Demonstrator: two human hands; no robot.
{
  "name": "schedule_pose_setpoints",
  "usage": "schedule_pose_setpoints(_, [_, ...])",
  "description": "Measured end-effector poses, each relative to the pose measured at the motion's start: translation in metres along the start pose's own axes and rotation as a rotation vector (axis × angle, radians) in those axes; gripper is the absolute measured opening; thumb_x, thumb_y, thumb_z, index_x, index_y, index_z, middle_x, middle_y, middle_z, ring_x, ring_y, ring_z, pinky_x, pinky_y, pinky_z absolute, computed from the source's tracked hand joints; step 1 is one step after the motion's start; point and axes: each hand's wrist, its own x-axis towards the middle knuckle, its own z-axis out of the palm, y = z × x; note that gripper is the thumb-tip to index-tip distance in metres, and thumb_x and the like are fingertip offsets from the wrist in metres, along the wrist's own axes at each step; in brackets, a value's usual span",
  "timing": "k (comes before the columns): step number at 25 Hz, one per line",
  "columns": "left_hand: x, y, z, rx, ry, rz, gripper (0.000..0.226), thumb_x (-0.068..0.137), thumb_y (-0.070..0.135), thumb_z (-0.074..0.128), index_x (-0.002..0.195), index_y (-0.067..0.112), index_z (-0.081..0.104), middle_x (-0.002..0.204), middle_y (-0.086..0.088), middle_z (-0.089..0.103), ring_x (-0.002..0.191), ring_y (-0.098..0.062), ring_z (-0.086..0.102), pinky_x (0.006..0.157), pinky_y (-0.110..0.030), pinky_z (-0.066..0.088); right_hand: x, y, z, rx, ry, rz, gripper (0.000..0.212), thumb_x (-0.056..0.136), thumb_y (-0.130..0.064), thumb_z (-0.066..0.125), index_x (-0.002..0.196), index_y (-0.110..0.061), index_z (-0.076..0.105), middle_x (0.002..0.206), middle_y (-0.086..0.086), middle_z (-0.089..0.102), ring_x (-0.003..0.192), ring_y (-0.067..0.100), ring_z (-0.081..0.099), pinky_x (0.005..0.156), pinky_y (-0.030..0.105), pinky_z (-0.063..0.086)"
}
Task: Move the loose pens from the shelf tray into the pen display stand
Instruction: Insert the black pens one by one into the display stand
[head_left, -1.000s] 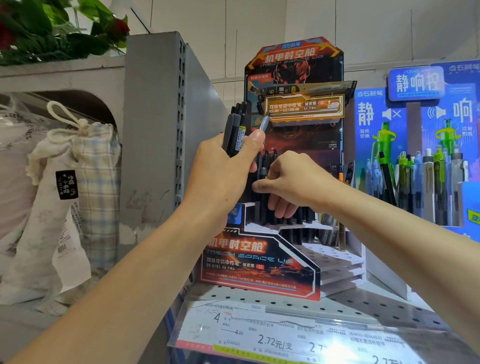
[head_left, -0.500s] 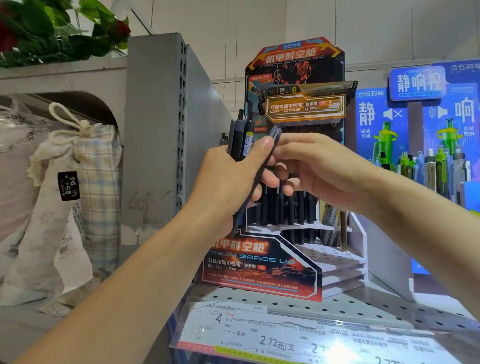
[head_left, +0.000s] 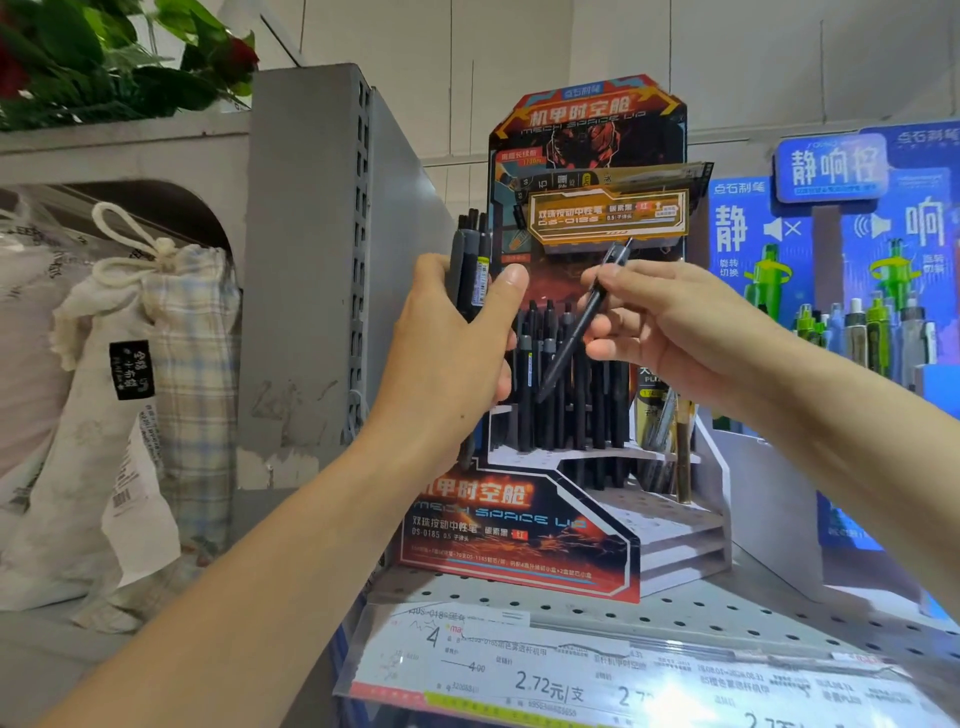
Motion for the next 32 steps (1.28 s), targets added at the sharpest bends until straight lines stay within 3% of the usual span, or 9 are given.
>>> schedule_pose_setpoints(3, [0.001, 0.0, 0.002, -0.018, -0.029, 0.019, 0.014, 0.1, 0.039, 0.057, 0.103, 0.026, 0.056, 0.072, -0.003, 0.064, 0.041, -0.01, 0.048, 0.039, -0.02, 0.041, -0.002, 0.009, 0.004, -0.214, 0.014, -0.043, 0.032, 0.101, -0.02, 0.061, 0.111, 0.01, 0.062, 0.083, 0.007, 0.048, 0.064, 0.013, 0.057, 0.06, 0.03, 0.059])
schedule_pose_setpoints(9, [0.0, -0.001, 0.003, -0.013, -0.094, -0.018, 0.022, 0.099, 0.04, 0.059, 0.102, 0.02, 0.07, 0.072, -0.003, 0.074, 0.043, -0.009, 0.05, 0.041, -0.019, 0.043, -0.005, 0.016, 0.012, -0.322, -0.018, -0.059, 0.016, 0.101, -0.017, 0.061, 0.105, -0.004, 0.069, 0.086, 0.01, 0.059, 0.067, 0.014, 0.06, 0.062, 0.032, 0.06])
schedule_pose_setpoints(13, [-0.001, -0.001, 0.005, -0.061, -0.11, -0.041, 0.019, 0.1, 0.041, 0.056, 0.103, 0.023, 0.061, 0.066, -0.002, 0.068, 0.041, -0.01, 0.043, 0.038, -0.02, 0.038, -0.006, 0.017, 0.013, -0.364, -0.008, -0.065, 0.011, 0.101, -0.017, 0.061, 0.1, -0.01, 0.069, 0.081, 0.005, 0.059, 0.067, 0.015, 0.06, 0.065, 0.036, 0.061])
schedule_pose_setpoints(17, [0.0, -0.001, 0.008, -0.068, -0.068, -0.057, 0.029, 0.102, 0.039, 0.053, 0.121, 0.018, 0.052, 0.072, -0.001, 0.065, 0.043, -0.009, 0.045, 0.039, -0.02, 0.038, -0.007, 0.019, 0.011, -0.425, -0.032, -0.03, 0.013, 0.1, -0.018, 0.063, 0.096, -0.006, 0.066, 0.079, 0.009, 0.059, 0.068, 0.017, 0.064, 0.067, 0.039, 0.063])
schedule_pose_setpoints(20, [0.0, -0.001, 0.009, -0.075, -0.057, -0.049, 0.023, 0.101, 0.037, 0.055, 0.107, 0.017, 0.062, 0.071, 0.002, 0.066, 0.046, -0.008, 0.047, 0.04, -0.02, 0.04, -0.007, 0.023, 0.015, -0.434, -0.024, -0.033, 0.015, 0.094, -0.013, 0.071, 0.103, -0.006, 0.061, 0.075, 0.011, 0.064, 0.066, 0.021, 0.068, 0.067, 0.043, 0.063])
schedule_pose_setpoints(22, [0.0, -0.001, 0.008, -0.08, -0.071, -0.042, 0.026, 0.101, 0.038, 0.055, 0.105, 0.015, 0.066, 0.069, 0.002, 0.068, 0.047, -0.009, 0.049, 0.042, -0.02, 0.043, -0.006, 0.024, 0.017, -0.432, -0.011, -0.024, 0.018, 0.09, -0.012, 0.075, 0.098, -0.005, 0.06, 0.072, 0.013, 0.067, 0.066, 0.025, 0.07, 0.067, 0.044, 0.064])
schedule_pose_setpoints(32, [0.001, -0.001, 0.005, -0.103, -0.056, -0.03, 0.03, 0.106, 0.039, 0.043, 0.12, 0.014, 0.055, 0.081, -0.004, 0.077, 0.044, -0.011, 0.056, 0.045, -0.024, 0.051, -0.007, 0.024, 0.015, -0.503, -0.067, 0.056, 0.016, 0.093, -0.012, 0.072, 0.091, 0.004, 0.07, 0.07, 0.012, 0.068, 0.067, 0.022, 0.072, 0.062, 0.035, 0.063])
